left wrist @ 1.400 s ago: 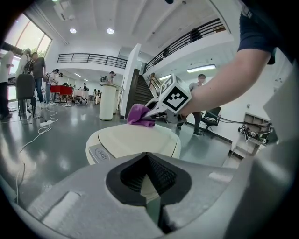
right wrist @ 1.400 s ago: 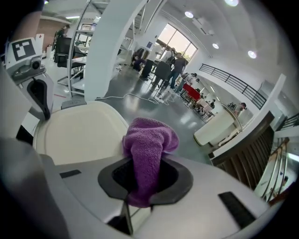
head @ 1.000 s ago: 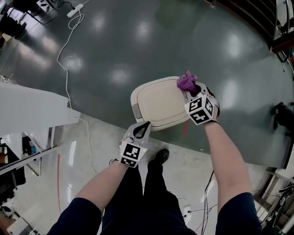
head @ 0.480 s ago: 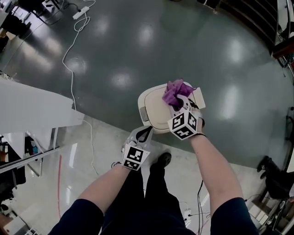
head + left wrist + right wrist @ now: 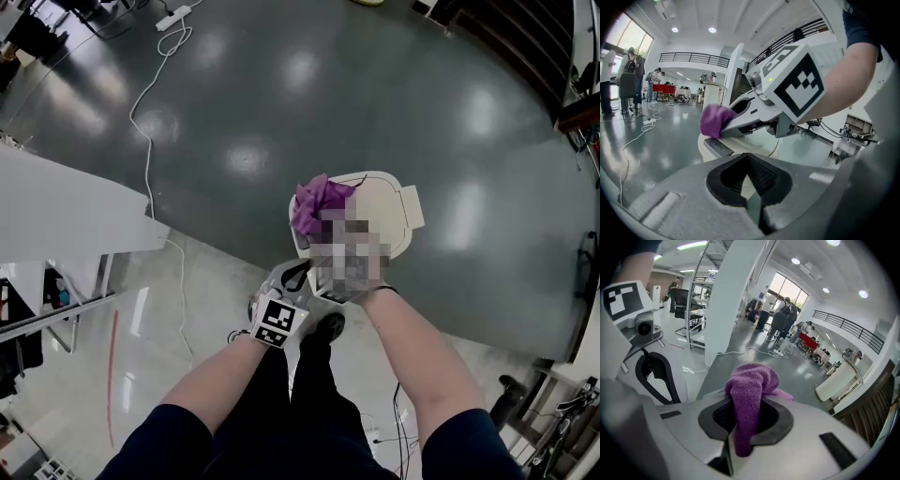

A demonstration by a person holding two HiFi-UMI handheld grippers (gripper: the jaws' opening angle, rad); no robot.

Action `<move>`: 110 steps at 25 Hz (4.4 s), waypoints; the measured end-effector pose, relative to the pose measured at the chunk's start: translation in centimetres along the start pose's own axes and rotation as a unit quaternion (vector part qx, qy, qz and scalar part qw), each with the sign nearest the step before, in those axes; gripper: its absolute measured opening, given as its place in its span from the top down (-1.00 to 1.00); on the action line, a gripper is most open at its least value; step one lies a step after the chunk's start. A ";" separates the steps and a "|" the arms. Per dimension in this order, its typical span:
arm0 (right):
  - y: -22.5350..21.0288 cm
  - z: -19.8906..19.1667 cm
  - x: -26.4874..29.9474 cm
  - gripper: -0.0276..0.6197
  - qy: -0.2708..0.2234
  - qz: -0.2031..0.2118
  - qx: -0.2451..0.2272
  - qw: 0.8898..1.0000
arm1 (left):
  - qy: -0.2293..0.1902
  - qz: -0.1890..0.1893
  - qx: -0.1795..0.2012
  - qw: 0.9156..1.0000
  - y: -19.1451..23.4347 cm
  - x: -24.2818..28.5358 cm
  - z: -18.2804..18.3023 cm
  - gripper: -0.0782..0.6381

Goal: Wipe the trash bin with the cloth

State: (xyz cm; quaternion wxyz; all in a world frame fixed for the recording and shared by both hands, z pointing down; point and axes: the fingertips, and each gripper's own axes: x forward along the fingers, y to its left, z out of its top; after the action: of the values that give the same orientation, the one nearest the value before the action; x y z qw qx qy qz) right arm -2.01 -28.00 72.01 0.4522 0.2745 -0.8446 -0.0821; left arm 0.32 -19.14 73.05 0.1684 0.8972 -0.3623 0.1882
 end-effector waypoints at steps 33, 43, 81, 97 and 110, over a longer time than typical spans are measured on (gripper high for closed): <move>-2.9 -16.3 -10.7 0.70 0.051 -0.068 0.117 0.990 | 0.013 0.014 0.011 1.000 -0.1 -0.1 -0.1 0.81; 5.2 -7.7 -7.5 0.70 0.008 -0.008 0.088 0.996 | 0.023 0.005 0.007 1.000 1.6 -3.3 -1.7 0.81; 2.5 7.3 -35.0 0.70 -0.169 -0.084 0.256 0.948 | -0.102 -0.094 0.052 0.989 -11.9 -21.8 24.2 0.81; -0.1 10.7 -47.0 0.70 -0.282 -0.134 0.316 0.896 | -0.162 -0.202 0.085 0.962 -21.5 -24.5 32.1 0.81; 1.2 11.1 -47.3 0.70 -0.298 -0.117 0.335 0.886 | -0.152 -0.194 0.084 0.966 -22.1 -24.9 31.2 0.81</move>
State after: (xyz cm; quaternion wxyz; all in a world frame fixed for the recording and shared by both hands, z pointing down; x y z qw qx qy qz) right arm 9.34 -2.75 32.07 0.0478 0.4689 -0.8787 0.0756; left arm 6.23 -3.12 30.74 0.0690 0.9792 -0.1859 0.0433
